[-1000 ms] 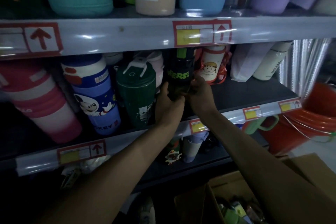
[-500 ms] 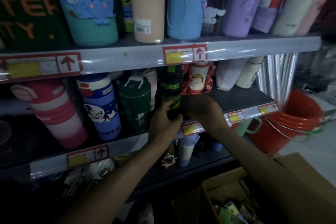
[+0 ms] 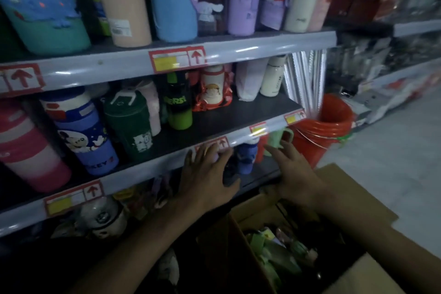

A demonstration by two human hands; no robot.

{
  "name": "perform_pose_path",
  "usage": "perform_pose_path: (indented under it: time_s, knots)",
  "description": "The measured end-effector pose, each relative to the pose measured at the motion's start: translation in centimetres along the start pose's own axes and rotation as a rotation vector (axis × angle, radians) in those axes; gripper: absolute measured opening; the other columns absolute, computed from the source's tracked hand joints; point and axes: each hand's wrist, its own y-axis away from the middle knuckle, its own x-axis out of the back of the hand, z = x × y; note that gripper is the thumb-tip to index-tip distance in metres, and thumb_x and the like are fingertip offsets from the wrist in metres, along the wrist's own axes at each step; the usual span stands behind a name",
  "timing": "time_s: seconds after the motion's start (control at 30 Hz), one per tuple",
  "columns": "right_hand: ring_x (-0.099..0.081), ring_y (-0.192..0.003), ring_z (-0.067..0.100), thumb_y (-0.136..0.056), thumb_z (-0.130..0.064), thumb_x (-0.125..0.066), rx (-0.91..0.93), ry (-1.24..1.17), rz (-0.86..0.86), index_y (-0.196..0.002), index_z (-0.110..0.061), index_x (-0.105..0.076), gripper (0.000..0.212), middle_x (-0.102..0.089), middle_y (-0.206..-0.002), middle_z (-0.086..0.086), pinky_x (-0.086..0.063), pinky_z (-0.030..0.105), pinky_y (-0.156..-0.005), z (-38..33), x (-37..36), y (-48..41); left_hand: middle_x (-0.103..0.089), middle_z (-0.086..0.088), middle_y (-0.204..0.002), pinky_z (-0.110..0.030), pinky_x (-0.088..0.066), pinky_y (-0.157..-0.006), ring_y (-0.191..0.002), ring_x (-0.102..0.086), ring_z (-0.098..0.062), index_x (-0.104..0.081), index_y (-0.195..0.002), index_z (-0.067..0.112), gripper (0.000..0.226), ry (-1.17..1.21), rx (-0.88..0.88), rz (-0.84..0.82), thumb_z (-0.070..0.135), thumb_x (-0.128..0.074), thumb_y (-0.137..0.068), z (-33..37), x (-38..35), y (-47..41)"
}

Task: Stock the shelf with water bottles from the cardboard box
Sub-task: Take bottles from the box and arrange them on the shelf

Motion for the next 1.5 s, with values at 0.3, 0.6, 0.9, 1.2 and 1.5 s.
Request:
perform_pose_path:
  time_s: [0.3, 0.6, 0.9, 1.2, 1.5]
  knots:
    - [-0.041, -0.138, 0.031, -0.084, -0.043, -0.074, -0.091, 0.162, -0.397, -0.155, -0.022, -0.027, 0.088, -0.042, -0.147, 0.01, -0.043, 0.038, -0.106, 8.1, -1.8, 8.9, -0.016, -0.005, -0.167, -0.053, -0.014, -0.122, -0.154, -0.012, -0.029, -0.02, -0.159, 0.036, 0.083, -0.089, -0.209, -0.404, 0.071, -0.047, -0.089, 5.9, -6.6, 2.2]
    - [-0.06, -0.124, 0.029, -0.094, -0.032, -0.07, -0.101, 0.297, -0.725, -0.147, -0.022, -0.047, 0.058, -0.058, -0.14, 0.007, -0.054, 0.043, -0.1, 12.2, -6.2, 12.5, -0.042, -0.005, -0.148, -0.052, -0.027, -0.115, -0.14, -0.038, -0.032, -0.031, -0.152, 0.032, 0.071, -0.187, -0.397, -0.729, 0.059, -0.052, -0.089, 7.8, -15.1, 4.3]
    - [-0.058, -0.127, 0.031, -0.093, -0.023, -0.073, -0.182, 0.19, -0.798, -0.157, -0.016, -0.033, 0.076, -0.05, -0.149, 0.012, -0.051, 0.034, -0.089, 15.7, -9.6, 16.0, -0.04, -0.01, -0.149, -0.044, -0.032, -0.108, -0.138, -0.037, -0.032, -0.027, -0.157, 0.026, 0.078, -0.256, -0.46, -0.934, 0.054, -0.059, -0.091, 11.3, -24.4, 3.8]
    - [-0.064, -0.112, 0.024, -0.096, -0.022, -0.062, -0.179, 0.204, -0.722, -0.144, -0.021, -0.048, 0.051, -0.058, -0.129, 0.005, -0.045, 0.031, -0.071, 19.1, -10.9, 17.5, -0.045, -0.011, -0.144, -0.048, -0.036, -0.104, -0.132, -0.046, -0.033, -0.023, -0.154, 0.022, 0.088, -0.345, -0.54, -0.928, 0.047, -0.069, -0.084, 13.1, -29.6, 2.9]
    - [-0.063, -0.113, 0.026, -0.097, -0.027, -0.062, -0.192, 0.165, -0.735, -0.139, -0.02, -0.051, 0.044, -0.059, -0.128, 0.006, -0.054, 0.036, -0.082, 20.3, -11.4, 17.8, -0.052, -0.005, -0.131, -0.041, -0.033, -0.104, -0.121, -0.054, -0.027, -0.029, -0.153, 0.027, 0.096, -0.157, -0.608, -0.84, 0.051, -0.076, -0.073, 12.2, -31.6, 0.0]
